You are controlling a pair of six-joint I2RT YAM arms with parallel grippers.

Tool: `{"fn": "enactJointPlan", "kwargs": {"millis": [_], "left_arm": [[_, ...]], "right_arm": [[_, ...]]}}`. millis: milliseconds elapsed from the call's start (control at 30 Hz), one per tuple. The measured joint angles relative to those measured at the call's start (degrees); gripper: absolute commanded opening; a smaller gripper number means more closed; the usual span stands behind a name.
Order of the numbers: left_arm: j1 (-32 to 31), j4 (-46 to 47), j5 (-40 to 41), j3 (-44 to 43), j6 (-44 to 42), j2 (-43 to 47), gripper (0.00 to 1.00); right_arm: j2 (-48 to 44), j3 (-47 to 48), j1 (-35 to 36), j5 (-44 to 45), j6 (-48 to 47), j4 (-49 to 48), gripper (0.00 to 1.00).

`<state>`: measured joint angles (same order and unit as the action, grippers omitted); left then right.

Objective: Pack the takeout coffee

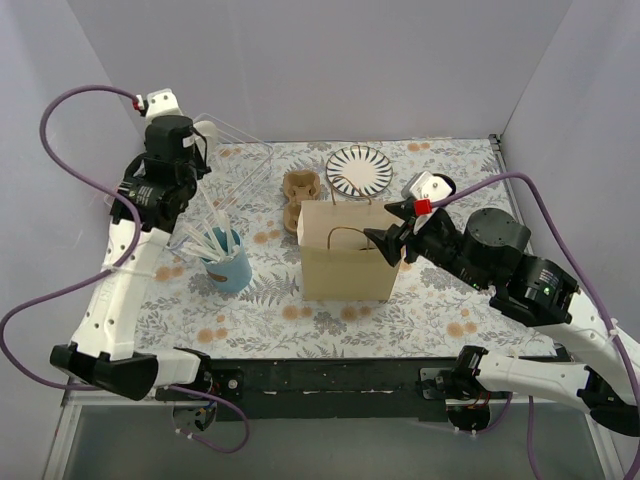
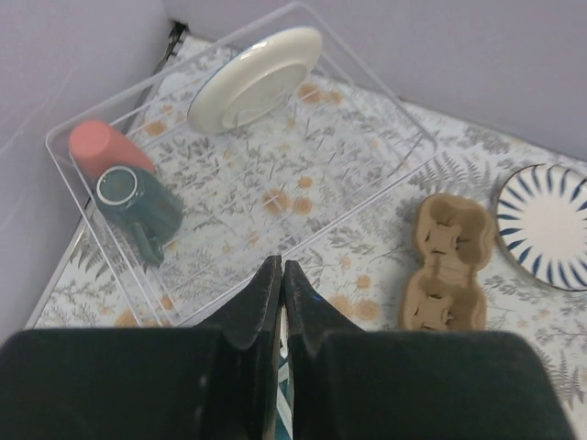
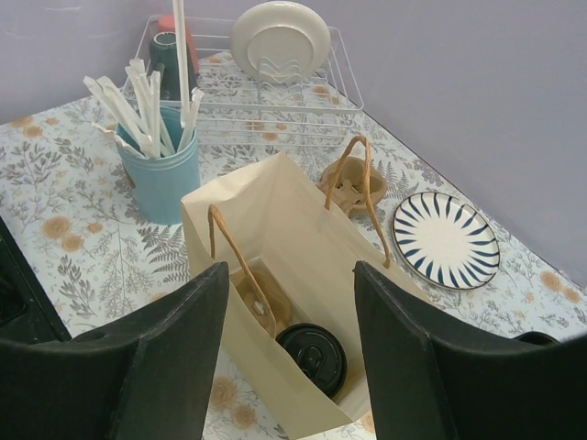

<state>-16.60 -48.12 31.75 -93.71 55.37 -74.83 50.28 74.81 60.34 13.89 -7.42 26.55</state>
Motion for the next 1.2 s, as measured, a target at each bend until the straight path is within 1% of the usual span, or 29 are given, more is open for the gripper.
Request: {"fn": "enactJointPlan", "kwargs": {"millis": [67,133,200,267,300,400,567,667,733,833,933,1067,1100,1133,1200], "left_arm": [[0.02,-0.57,-1.97,-2.99,-1.07,1.31,0.0],[0.02,-0.5,-5.97,-5.14,-1.92,2.73,0.0],[0.28,0.85,-13.16,-5.99,-3.08,5.16,0.0],[0.35,2.69,-23.61,-6.73,-4.24,7.65,0.0],[0.35,3.3,-27.3,-7.34,-4.57,8.26,0.0],[0.31,4.96,-39.71,-12.44,-5.53,7.91,0.0],[0.31,7.02,-49.24,-17.81,-6.75,5.62,0.0],[0.31,8.39,-55.01,-17.55,-6.95,5.2,0.0],[0.31,10.54,-58.69,-15.08,-6.51,5.73,0.0],[0.31,13.51,-62.1,-7.91,-4.85,8.0,0.0],[0.31,18.32,-64.76,2.27,-2.08,10.93,0.0],[0.31,24.55,-67.52,12.5,1.97,12.26,0.0],[0.31,26.62,-68.24,14.78,3.08,12.17,0.06],[0.28,28.2,-68.89,16.59,3.93,12.13,0.15],[0.22,30.58,-70.05,19.17,5.25,11.76,0.32]], "right_arm": [[-0.07,-0.66,0.0,0.52,-0.11,-0.39,0.65],[0.02,-1.33,0.0,1.4,-0.02,-0.72,0.66],[0.02,-1.9,0.0,2.29,0.11,-0.94,0.66],[0.02,-2.32,0.0,3.23,0.22,-1.18,0.66],[0.02,-2.34,0.0,3.61,0.33,-1.2,0.66],[0.07,-2.34,0.0,4.63,1.05,-1.42,0.66],[0.87,-2.14,0.0,5.6,1.66,-1.46,0.65],[1.57,-2.03,0.0,5.95,1.92,-1.44,0.65],[1.86,-1.84,0.0,6.23,2.32,-1.4,0.65],[1.79,-1.77,0.0,6.8,2.93,-1.42,0.65],[1.79,-1.75,0.0,7.1,3.8,-1.31,0.66],[1.53,-1.73,0.0,7.58,5.68,-0.35,0.69],[1.38,-1.75,0.0,8.0,6.29,0.11,0.7],[1.14,-1.75,0.0,8.57,7.23,0.74,0.71],[0.83,-1.75,0.0,9.75,8.92,1.7,0.81]]}}
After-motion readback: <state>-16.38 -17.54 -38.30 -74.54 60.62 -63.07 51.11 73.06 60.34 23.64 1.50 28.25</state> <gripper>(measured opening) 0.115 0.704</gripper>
